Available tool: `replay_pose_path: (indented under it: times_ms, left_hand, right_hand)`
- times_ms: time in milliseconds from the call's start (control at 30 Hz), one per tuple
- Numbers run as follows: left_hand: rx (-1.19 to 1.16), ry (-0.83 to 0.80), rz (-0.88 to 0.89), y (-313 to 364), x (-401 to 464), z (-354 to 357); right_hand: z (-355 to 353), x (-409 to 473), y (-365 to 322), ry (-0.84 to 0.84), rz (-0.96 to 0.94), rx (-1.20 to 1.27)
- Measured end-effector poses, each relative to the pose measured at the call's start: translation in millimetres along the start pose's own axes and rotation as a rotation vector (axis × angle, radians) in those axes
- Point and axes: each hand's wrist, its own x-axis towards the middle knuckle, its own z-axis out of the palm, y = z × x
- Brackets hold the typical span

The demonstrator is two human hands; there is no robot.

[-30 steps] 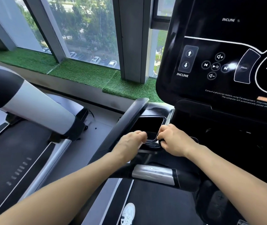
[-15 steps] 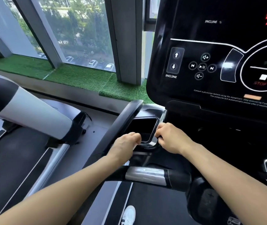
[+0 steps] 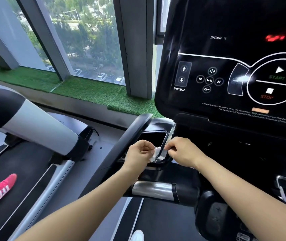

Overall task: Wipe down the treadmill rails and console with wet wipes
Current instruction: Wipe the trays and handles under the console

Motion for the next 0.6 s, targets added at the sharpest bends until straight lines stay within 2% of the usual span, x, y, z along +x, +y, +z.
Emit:
replay_pose_path:
  times_ms: [67,133,300,433,533,600]
  left_hand:
    - [-0.321,0.075,-0.156,7,2,-7]
    - [-0.508,0.104,-0.231,10,5,-13]
    - [-0.701,0.015,-0.273,4,11,-11]
    - [-0.87,-0.052,-0.329,0,19,-14]
    - [-0.859,-0.091,-0.372,-3,29,-20]
    - [-0.573,-0.07,-0.311,-6,38,-27]
  right_hand:
    - [-1,-2,-7,0.053,0.006,0.092]
    - [0,-1,-19,0.093,-0.021,0.182]
    - [11,8,-44,0.1,-0.049,0.228]
    - [24,20,-50,0.187,-0.008,0.182]
    - [30,33,-45,0.247,0.028,0.16]
    - [32,44,-37,0.283,0.035,0.107]
